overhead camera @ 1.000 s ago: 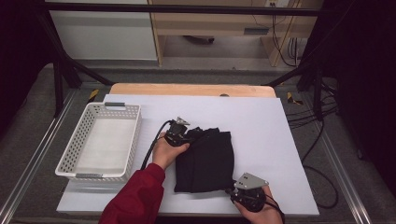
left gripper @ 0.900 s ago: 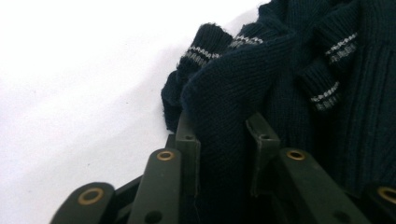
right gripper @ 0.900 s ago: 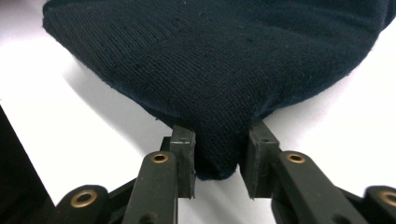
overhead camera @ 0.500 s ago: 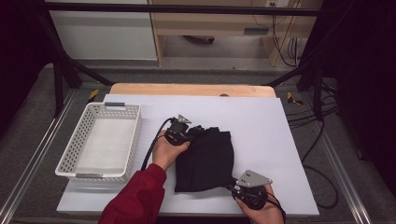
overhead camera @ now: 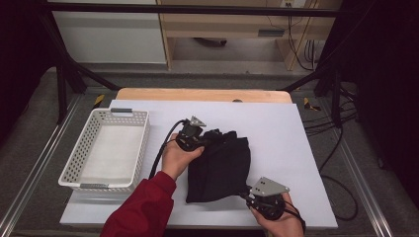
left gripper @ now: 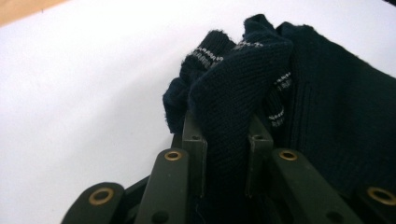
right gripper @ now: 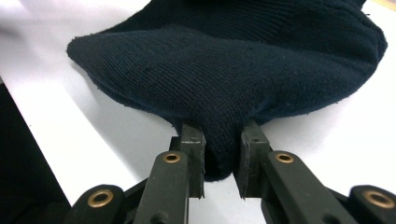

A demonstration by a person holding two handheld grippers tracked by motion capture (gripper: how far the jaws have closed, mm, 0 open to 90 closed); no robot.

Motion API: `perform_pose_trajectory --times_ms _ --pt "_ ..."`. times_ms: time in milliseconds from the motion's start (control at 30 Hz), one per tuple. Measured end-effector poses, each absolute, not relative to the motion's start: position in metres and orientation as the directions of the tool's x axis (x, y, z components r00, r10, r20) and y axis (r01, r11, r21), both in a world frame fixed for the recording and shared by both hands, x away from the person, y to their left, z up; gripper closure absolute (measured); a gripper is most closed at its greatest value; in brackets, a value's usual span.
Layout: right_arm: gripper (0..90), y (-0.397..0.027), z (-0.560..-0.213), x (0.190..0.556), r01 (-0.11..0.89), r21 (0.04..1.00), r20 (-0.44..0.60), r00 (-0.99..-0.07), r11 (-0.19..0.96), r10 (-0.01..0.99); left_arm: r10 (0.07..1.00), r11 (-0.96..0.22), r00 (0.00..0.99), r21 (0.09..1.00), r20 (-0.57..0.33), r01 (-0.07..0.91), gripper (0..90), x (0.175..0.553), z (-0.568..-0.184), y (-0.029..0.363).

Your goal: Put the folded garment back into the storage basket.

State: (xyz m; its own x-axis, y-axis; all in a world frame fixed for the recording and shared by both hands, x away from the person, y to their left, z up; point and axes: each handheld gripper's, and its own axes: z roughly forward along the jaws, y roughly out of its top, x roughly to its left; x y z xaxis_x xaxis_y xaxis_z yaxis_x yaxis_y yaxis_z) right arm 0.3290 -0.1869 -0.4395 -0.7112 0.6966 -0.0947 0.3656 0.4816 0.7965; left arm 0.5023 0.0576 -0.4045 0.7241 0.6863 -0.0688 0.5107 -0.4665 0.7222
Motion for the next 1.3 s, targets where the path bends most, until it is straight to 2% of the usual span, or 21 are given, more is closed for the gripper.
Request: perform_pose_trajectory --times_ms 700,833,1167,1300 --pt "76.2 -0.163 -0.416 0.345 0.310 0.842 -0.075 -0.744 0.442 0.664 0.682 -0.495 0.731 0.746 0.017 0.445 75.9 0.493 -0.350 0.080" --pt "76.2 -0.152 -0.414 0.352 0.323 0.853 -0.032 -0.751 0.409 0.659 0.695 -0.478 0.719 0.756 0.014 0.448 75.9 0.496 -0.342 0.090" --pt "76.2 -0.130 -0.391 0.355 0.283 0.862 -0.058 -0.768 0.420 0.638 0.705 -0.477 0.708 0.769 0.045 0.426 75.9 0.489 -0.317 0.119" --pt "76.2 -0.112 -0.383 0.366 0.274 0.869 -0.039 -0.791 0.412 0.611 0.727 -0.466 0.684 0.773 0.056 0.432 75.8 0.491 -0.309 0.139"
